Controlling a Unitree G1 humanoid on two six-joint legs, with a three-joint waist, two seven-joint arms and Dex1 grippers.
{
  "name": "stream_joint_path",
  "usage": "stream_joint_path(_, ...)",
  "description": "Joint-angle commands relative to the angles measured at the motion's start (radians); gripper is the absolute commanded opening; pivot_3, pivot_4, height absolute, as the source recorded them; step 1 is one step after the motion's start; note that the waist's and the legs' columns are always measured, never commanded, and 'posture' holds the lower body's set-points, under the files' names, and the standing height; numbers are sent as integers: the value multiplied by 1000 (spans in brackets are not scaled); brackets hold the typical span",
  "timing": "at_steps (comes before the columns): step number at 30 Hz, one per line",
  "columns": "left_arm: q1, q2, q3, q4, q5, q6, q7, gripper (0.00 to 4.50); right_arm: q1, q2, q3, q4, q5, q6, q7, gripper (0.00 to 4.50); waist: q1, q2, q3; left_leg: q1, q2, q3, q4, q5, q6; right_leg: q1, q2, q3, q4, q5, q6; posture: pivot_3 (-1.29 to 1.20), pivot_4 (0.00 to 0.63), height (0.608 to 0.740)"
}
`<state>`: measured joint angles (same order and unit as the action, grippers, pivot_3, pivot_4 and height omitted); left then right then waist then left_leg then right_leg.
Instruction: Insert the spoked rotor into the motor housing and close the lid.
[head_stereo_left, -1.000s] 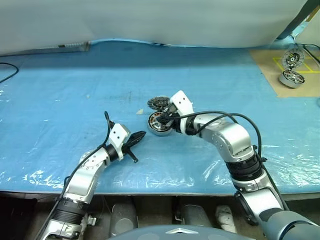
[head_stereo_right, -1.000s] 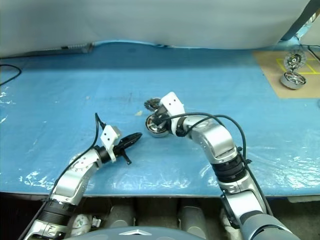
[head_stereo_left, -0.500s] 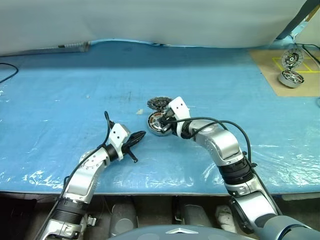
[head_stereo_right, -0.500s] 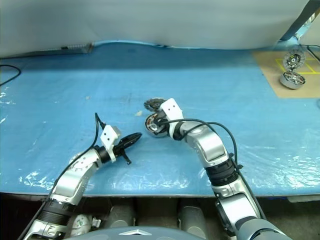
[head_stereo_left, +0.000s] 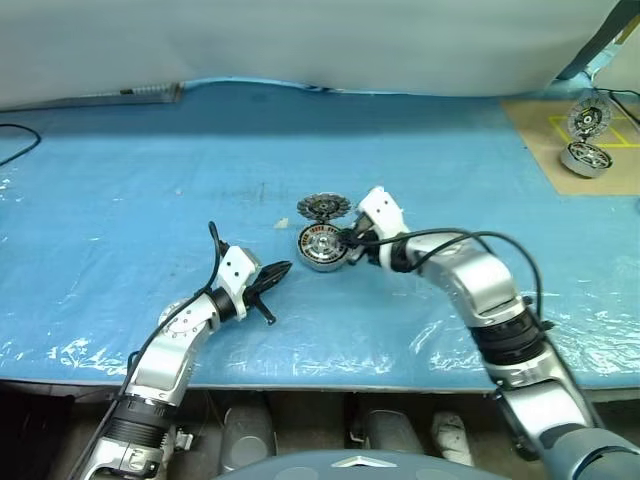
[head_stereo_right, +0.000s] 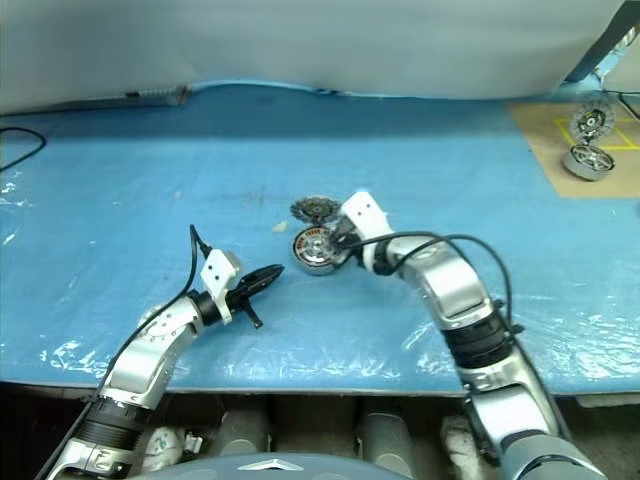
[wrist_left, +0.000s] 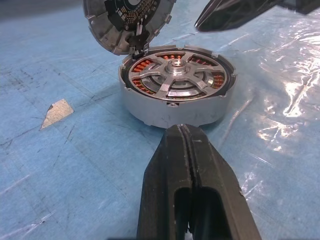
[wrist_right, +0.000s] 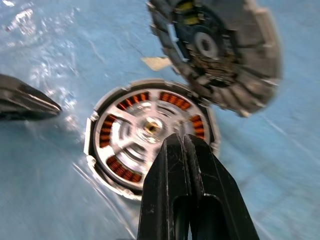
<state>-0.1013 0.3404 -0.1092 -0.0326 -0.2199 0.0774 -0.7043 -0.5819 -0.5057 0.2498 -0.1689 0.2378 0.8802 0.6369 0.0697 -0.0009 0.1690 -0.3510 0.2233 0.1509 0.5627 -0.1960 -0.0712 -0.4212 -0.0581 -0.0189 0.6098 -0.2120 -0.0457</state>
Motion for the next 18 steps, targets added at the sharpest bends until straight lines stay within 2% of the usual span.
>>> stream_joint_path(1,-10,-3,6,-25,-9,-14,-2,0,-82,-66,28,57,-62,-44,44,33,-4,0,0,0,0,0,0,0,0,0,0,0,0,0,0,0,150,740)
stream_joint_path(4,-14,-7,3,-20,-6,-18,-2,0,-159,-67,40,212,-124,-107,30,33,-6,0,0,0,0,0,0,0,0,0,0,0,1,0,0,0,150,740)
stream_joint_path(9,-16,-11,-6,-18,0,-29,-8,0,-335,8,65,593,-232,-455,26,33,-9,0,0,-2,0,1,2,0,0,-3,0,0,3,0,-1,0,150,740)
stream_joint_path(14,-4,-13,-9,-17,8,-46,-6,0,-509,129,9,929,-212,-695,87,33,-24,0,0,-5,1,2,4,0,0,-7,0,0,8,-1,-3,0,150,740)
stream_joint_path(18,17,-21,-4,-23,10,-53,11,0,-614,209,-45,1113,-179,-757,182,33,-27,0,0,-16,2,1,10,0,1,-16,0,0,13,-1,-3,0,150,740)
